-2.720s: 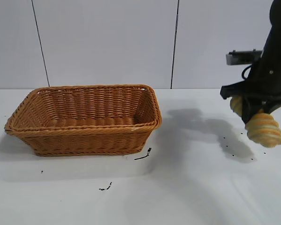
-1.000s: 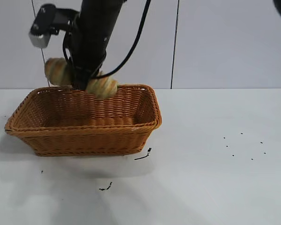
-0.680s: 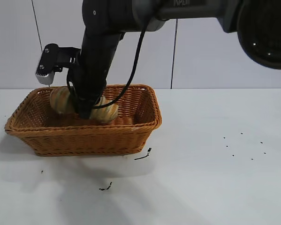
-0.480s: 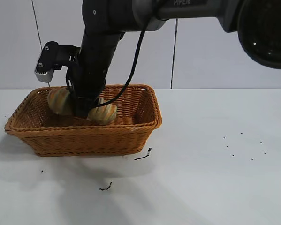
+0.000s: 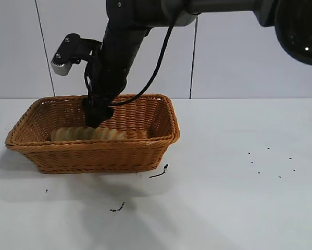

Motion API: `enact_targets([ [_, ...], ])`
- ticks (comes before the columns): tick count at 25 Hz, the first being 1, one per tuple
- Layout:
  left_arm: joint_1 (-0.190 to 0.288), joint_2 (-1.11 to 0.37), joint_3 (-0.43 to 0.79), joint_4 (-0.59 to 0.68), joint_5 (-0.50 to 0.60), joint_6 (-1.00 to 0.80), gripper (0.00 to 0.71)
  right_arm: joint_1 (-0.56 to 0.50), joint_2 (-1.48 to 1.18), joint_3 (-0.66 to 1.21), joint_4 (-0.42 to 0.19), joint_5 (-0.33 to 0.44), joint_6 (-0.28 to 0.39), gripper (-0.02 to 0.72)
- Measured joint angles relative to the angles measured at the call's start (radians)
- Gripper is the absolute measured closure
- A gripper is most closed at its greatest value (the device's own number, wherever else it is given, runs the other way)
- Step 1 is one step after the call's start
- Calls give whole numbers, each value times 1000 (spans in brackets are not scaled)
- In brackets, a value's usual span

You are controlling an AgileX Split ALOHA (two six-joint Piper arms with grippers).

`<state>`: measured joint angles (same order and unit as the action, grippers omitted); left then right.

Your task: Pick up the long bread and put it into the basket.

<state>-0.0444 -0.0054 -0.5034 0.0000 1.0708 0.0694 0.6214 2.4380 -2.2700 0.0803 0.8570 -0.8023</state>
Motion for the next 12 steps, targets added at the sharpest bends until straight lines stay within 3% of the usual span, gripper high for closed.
enact_targets([
  [2, 0, 0, 0, 0, 0, 0, 14, -10, -31, 0, 3, 6, 70, 64],
  [4, 0, 0, 0, 0, 0, 0, 14, -28, -63, 0, 4, 20, 188, 64],
  [9, 0, 0, 0, 0, 0, 0, 14, -96, -114, -5, -12, 64, 596, 64],
  [12, 0, 0, 0, 0, 0, 0, 14, -165, -122, -5, -35, 89, 754, 64],
])
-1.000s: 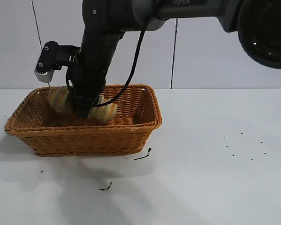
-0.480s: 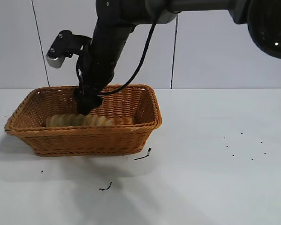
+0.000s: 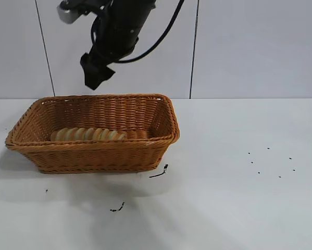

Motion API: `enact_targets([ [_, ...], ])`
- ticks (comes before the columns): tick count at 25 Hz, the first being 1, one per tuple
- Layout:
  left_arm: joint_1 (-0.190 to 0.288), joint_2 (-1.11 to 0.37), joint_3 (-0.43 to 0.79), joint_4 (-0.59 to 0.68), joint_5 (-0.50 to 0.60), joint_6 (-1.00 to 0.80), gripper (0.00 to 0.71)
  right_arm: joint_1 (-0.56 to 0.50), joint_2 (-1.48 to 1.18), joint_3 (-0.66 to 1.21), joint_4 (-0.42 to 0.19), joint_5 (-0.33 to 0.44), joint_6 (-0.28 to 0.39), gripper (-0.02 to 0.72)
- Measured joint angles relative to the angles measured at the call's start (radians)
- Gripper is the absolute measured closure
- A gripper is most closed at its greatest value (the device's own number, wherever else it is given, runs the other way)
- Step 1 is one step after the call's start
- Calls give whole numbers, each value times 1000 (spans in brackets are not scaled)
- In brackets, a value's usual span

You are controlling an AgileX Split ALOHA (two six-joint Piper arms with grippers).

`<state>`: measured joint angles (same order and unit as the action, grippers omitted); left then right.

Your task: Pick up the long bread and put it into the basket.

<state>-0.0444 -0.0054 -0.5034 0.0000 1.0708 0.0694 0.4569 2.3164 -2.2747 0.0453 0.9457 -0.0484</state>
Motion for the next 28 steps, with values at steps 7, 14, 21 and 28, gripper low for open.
enact_targets([
  [7, 0, 0, 0, 0, 0, 0, 14, -180, 0, 0, -35, 93, 48, 65],
  [14, 0, 0, 0, 0, 0, 0, 14, -351, 0, 0, -45, 176, 65, 66],
  [21, 0, 0, 0, 0, 0, 0, 14, -403, 0, 0, -45, 262, 67, 66],
  [28, 0, 0, 0, 0, 0, 0, 14, -403, -53, 56, -36, 265, 67, 66],
])
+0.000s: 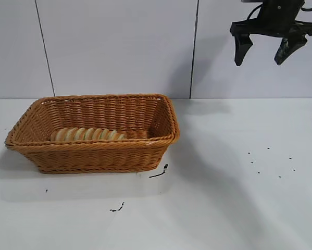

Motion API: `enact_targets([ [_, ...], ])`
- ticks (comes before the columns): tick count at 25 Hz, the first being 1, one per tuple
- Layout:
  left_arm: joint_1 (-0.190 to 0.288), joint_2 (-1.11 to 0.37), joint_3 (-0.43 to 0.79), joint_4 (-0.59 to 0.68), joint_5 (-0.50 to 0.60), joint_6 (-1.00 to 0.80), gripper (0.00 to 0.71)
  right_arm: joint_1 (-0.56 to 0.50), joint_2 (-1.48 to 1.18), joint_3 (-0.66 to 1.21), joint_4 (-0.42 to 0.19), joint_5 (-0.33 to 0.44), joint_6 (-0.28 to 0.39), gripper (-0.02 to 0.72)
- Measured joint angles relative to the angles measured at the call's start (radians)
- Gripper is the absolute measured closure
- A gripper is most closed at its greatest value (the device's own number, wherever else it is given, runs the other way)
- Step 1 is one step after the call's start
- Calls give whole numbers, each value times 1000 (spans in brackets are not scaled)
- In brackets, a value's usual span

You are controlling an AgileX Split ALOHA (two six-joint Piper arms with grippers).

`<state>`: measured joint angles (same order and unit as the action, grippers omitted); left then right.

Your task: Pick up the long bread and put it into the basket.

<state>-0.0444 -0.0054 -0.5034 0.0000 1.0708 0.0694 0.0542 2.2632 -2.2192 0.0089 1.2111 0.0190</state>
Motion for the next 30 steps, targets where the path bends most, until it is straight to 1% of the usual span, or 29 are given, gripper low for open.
enact_targets([
  [4, 0, 0, 0, 0, 0, 0, 14, 0, -132, 139, -1, 0, 0, 66],
  [11, 0, 0, 0, 0, 0, 0, 14, 0, -482, 551, -2, -1, 0, 66],
  [17, 0, 0, 0, 0, 0, 0, 14, 0, -892, 945, -3, 0, 6, 66],
  [22, 0, 0, 0, 0, 0, 0, 14, 0, -1229, 1216, -3, -1, 16, 66],
  [24, 0, 0, 0, 0, 0, 0, 14, 0, -1377, 1321, -3, -22, 16, 66],
  [28, 0, 0, 0, 0, 0, 0, 14, 0, -1654, 1499, -3, -127, 18, 66],
  [30, 0, 0, 0, 0, 0, 0, 14, 0, -1801, 1572, -3, -156, 19, 66],
])
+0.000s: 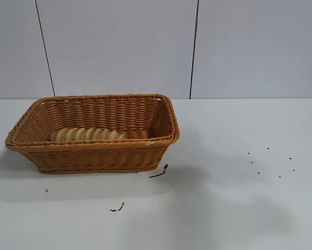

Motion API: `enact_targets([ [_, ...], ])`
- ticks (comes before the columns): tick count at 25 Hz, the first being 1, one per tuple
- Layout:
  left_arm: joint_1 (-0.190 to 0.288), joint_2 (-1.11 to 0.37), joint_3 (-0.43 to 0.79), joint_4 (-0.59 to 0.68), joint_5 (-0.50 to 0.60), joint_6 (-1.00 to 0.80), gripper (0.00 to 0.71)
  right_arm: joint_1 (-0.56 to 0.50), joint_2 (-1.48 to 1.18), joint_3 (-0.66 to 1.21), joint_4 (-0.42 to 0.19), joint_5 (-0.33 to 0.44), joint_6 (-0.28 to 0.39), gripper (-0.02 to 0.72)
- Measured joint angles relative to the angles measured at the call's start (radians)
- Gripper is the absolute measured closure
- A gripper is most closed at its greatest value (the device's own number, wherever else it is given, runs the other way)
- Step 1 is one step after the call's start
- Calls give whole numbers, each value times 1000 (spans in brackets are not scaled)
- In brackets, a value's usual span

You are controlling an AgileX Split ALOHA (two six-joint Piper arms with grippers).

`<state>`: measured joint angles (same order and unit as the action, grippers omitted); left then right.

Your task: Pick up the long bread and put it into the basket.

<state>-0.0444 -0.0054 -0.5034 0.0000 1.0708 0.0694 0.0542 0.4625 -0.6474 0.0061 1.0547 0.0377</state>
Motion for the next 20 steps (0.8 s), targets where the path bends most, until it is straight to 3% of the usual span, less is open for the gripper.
enact_targets([
  [5, 0, 0, 0, 0, 0, 0, 14, 0, -281, 146, 0, -3, 0, 66],
  [10, 0, 0, 0, 0, 0, 0, 14, 0, -434, 163, 0, -19, 0, 66],
  [20, 0, 0, 0, 0, 0, 0, 14, 0, -467, 163, 0, -23, 0, 66],
])
